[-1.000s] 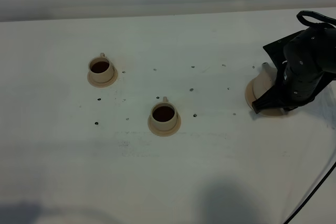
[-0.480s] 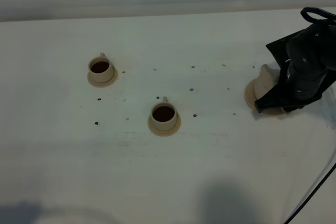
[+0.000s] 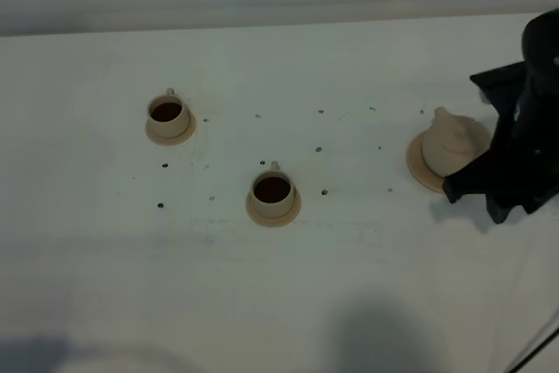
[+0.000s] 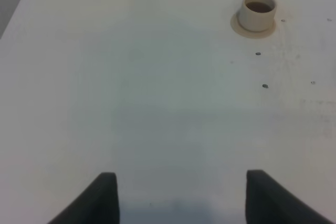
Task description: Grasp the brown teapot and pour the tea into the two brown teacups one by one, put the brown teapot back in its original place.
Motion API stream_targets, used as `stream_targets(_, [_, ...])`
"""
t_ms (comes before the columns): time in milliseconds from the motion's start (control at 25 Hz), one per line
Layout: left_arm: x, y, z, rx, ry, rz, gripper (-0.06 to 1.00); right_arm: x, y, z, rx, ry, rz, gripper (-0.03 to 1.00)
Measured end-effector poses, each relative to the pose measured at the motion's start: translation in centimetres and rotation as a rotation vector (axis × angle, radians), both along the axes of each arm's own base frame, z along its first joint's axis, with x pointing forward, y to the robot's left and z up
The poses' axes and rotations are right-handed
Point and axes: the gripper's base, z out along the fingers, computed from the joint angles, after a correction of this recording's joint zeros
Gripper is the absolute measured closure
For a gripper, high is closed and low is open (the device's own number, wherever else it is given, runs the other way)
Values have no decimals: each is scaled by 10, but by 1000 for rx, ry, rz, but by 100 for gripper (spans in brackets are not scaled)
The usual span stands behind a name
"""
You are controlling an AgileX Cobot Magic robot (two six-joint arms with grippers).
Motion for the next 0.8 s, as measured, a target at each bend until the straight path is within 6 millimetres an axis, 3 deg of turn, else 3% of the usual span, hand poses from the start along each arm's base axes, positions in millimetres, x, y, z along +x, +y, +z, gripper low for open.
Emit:
stream_targets(120, [0, 0, 0, 0, 0, 0, 42, -19, 2, 15, 100, -4, 43, 63])
stream_targets(240, [0, 0, 0, 0, 0, 0, 42, -52, -7, 21, 135, -1, 54, 65])
stream_targets(560, [0, 0, 0, 0, 0, 0, 42, -146, -40, 16, 159, -61, 48, 66])
stream_targets(800, [0, 0, 0, 0, 0, 0, 42, -195, -60, 18, 195, -247, 40, 54])
